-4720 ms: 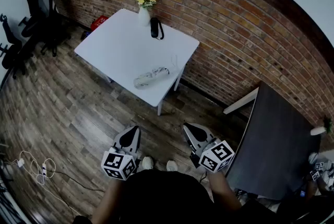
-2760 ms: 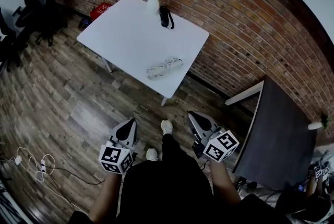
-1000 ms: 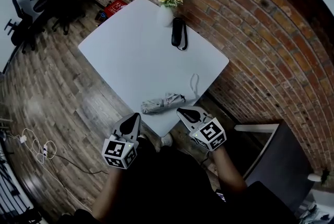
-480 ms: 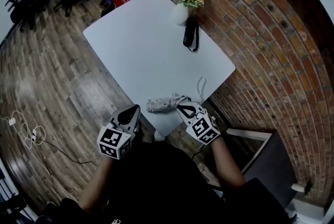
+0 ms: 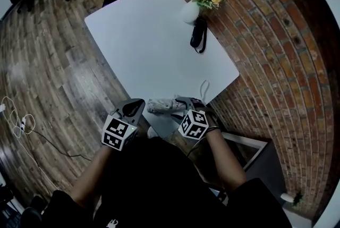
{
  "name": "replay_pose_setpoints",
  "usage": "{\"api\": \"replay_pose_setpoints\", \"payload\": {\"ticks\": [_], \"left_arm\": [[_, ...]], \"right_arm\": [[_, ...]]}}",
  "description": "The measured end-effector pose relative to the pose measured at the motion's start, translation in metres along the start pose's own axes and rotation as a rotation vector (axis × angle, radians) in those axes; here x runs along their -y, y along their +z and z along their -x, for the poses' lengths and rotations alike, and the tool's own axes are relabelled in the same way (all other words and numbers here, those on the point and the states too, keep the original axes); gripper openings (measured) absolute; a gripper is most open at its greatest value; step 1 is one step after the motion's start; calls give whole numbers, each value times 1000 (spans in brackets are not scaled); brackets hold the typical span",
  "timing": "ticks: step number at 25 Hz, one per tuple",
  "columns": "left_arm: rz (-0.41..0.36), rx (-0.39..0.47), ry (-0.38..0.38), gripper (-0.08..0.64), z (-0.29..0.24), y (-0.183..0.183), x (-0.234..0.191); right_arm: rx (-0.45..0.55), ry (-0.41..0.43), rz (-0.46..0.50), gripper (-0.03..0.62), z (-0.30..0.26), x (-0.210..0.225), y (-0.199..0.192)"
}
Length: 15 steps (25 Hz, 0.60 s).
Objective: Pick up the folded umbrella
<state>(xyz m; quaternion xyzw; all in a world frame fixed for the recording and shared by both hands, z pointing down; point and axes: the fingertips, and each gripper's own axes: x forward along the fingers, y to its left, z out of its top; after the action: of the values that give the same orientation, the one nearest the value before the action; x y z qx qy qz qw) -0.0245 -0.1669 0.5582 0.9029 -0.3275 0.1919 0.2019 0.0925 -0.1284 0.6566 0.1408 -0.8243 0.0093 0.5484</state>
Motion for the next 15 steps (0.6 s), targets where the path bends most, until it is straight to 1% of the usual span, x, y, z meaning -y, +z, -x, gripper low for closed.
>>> {"api": "replay_pose_setpoints", "payload": {"ticks": [2, 7, 10, 12, 15], "left_arm": [[8, 4, 7, 14, -2, 2, -4], [27, 11, 23, 14, -3, 3, -12], [30, 10, 25, 14, -6, 4, -14], [33, 7, 27, 14, -9, 4, -15], [37, -3, 27, 14, -12, 3, -15]], "right_arm": [[-47, 41, 55, 275, -16, -2, -3], [-124, 135, 108, 276, -48, -5, -10], [-158, 145, 149, 276, -60, -4, -16], [-162, 144, 152, 276, -65, -1, -16], [-183, 175, 164, 276, -71, -4, -16]]}}
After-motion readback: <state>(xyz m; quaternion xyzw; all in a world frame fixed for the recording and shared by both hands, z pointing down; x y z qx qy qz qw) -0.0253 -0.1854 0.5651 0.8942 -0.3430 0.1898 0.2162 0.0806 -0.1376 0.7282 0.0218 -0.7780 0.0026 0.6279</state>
